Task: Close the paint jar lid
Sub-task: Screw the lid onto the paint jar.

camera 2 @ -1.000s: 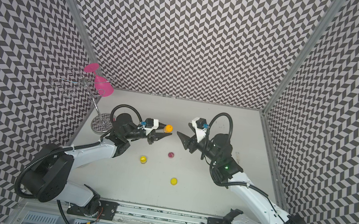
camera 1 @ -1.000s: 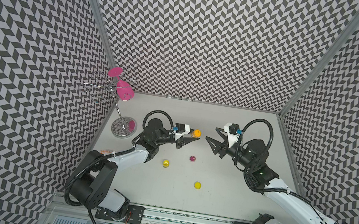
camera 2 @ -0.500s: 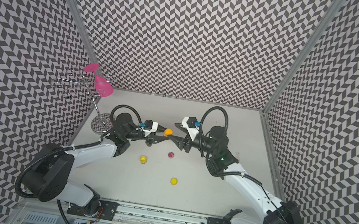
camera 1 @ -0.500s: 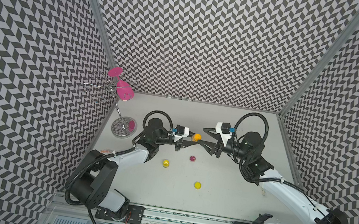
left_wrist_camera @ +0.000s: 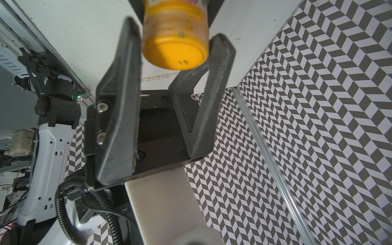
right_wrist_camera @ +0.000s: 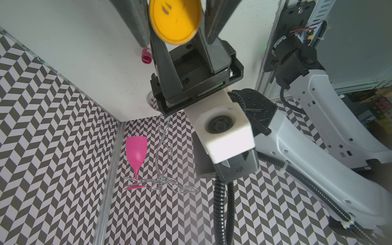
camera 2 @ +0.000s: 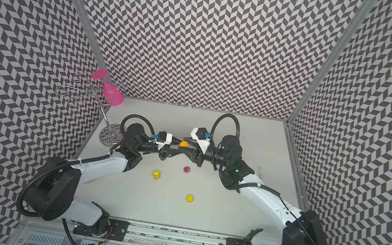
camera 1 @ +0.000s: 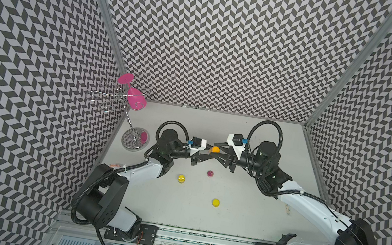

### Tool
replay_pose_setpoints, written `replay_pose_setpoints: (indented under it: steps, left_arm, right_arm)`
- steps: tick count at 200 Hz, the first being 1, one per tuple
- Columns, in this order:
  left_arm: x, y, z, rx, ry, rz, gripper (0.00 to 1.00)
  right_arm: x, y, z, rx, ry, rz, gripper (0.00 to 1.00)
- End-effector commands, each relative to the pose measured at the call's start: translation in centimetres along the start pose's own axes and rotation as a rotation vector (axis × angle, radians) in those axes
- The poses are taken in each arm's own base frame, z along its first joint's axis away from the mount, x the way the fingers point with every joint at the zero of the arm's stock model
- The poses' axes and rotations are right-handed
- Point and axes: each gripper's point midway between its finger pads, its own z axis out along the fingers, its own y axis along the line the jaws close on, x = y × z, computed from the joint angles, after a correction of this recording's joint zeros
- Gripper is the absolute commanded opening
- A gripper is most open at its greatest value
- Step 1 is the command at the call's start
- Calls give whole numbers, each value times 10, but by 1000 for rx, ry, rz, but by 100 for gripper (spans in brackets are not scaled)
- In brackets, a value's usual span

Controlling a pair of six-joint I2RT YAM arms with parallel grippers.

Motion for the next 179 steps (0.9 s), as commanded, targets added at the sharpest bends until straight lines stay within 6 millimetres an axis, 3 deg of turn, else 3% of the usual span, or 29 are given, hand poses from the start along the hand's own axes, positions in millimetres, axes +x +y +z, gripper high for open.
replay_pose_setpoints:
  steps: [1, 43, 90, 145, 159, 163, 165, 167, 179]
  left_arm:
    - [-12, 5, 3, -2, -18, 32, 26]
    - [-13, 11, 2, -39, -16, 36, 25]
    - [-30, 31, -10, -314, -21, 146, 25]
    - [-28, 57, -26, -525, 19, 146, 30]
    - [-27, 59, -25, -523, 13, 126, 43]
    - [-27, 58, -24, -517, 13, 125, 67]
    - [-27, 58, -24, -515, 13, 124, 89]
    - [-27, 58, -24, -509, 12, 124, 97]
    - [-25, 58, -23, -502, 14, 116, 100]
  right_arm:
    - [-17, -2, 4, 14, -39, -41, 32]
    - [-20, -8, 5, 62, -51, -17, 18]
    - [-18, -27, 16, 208, -63, 128, 4]
    - [-14, -28, 27, 234, -64, 215, 0]
    - [-15, -32, 27, 257, -61, 212, 0]
    - [-16, -34, 26, 266, -60, 211, 0]
    - [-15, -34, 27, 270, -57, 210, 0]
    - [-15, -35, 26, 274, -56, 209, 0]
    - [-17, -39, 25, 297, -44, 201, 0]
